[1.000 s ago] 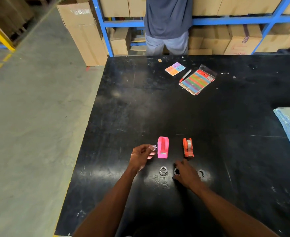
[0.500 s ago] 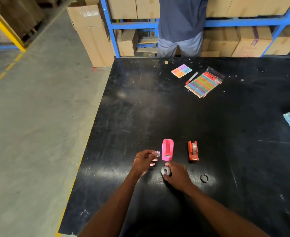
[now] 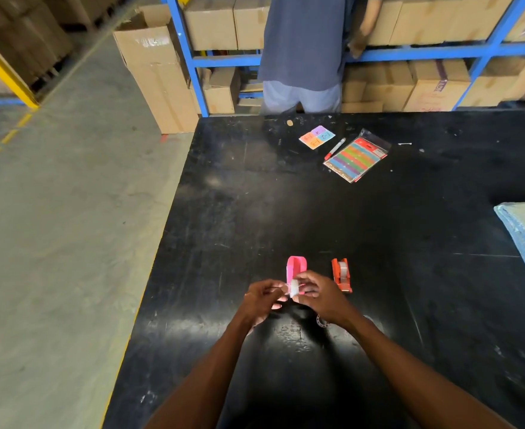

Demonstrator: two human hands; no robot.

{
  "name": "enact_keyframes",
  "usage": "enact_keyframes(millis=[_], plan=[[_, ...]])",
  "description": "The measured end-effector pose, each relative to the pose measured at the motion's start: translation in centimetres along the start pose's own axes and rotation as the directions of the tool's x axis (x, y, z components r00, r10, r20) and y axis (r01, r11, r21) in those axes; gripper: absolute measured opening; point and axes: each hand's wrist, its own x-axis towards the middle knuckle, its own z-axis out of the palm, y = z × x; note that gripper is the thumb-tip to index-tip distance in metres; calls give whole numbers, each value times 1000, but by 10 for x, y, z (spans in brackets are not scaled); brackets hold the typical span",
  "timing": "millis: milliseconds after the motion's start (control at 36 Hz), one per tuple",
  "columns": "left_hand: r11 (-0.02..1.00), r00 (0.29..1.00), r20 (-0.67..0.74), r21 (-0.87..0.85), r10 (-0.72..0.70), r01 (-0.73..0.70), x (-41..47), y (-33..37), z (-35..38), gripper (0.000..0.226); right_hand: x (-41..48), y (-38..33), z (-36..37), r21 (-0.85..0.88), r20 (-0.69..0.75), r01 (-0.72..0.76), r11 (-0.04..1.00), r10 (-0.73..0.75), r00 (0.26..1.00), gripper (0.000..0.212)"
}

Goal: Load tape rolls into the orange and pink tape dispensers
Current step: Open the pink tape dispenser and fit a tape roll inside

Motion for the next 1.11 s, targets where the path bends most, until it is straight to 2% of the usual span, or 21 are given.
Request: enact_keyframes(millis=[222, 611, 861, 1111], plan=[[999, 1000, 8, 35, 14, -14, 2, 1, -2, 20, 2, -2, -1, -33, 5, 21, 999, -21, 1000, 45], [996, 999, 45, 86, 4, -8, 17, -3, -7, 10, -2, -4, -4, -46, 19, -6, 999, 7, 1000, 41], [994, 996, 93, 112, -11, 0, 26, -2, -4, 19, 2, -3, -12, -54, 34, -28, 998, 30, 999, 34], [989, 1000, 20, 146, -13, 10, 50, 2, 5, 19, 31, -6, -27, -136, 68, -37, 990, 47, 997, 40]])
